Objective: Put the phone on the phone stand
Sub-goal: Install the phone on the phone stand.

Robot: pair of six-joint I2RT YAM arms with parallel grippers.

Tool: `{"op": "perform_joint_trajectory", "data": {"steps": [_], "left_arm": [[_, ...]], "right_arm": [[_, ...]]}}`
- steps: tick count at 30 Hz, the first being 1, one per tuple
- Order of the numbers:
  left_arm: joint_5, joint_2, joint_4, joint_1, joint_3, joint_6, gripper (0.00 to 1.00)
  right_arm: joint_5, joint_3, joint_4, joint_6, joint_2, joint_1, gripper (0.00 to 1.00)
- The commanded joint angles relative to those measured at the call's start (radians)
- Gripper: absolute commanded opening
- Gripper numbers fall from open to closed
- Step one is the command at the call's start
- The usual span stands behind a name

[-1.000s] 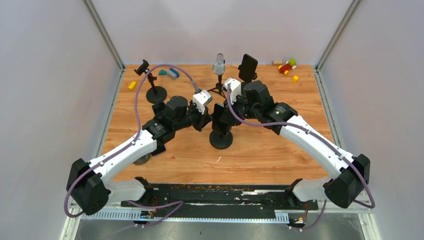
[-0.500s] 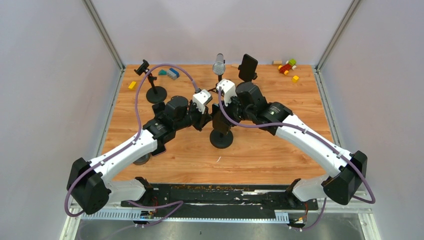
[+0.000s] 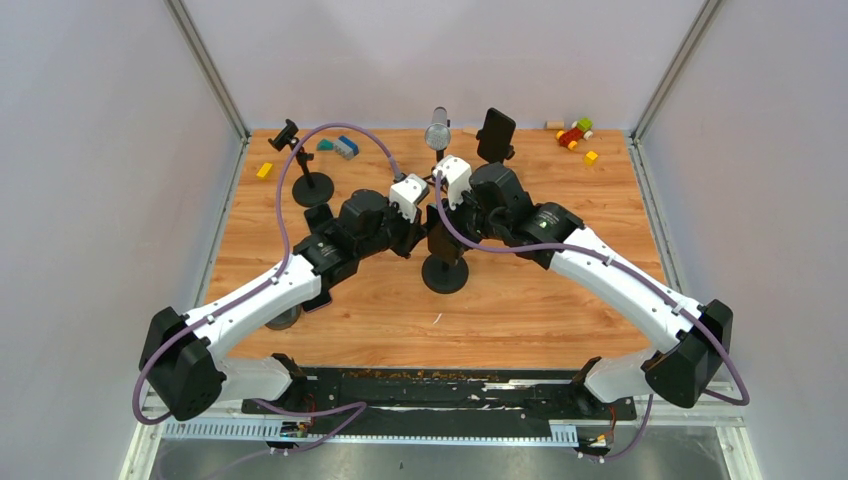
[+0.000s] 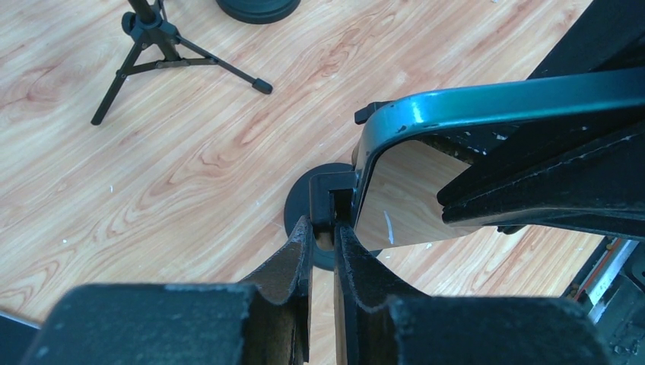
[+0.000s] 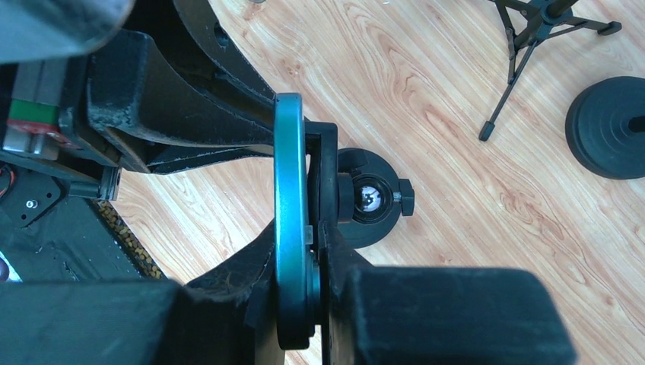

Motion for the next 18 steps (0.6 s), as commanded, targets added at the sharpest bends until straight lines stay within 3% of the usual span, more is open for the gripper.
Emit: {"op": "perform_joint_trajectory", "data": {"steps": [1,18], "left_arm": [[0.043,-0.014,-0.044,-0.037,0.028,-0.013,0.00],[0.091,-0.049,0.012,-0.043,-0.040,0.043,0.00]], "right_arm": [[0.257,0.046,0.069,-0.030,0.012,-0.037,0.00],[0.185,-0.016,0.105,0.075,0.000,-0.098,0.00]]}}
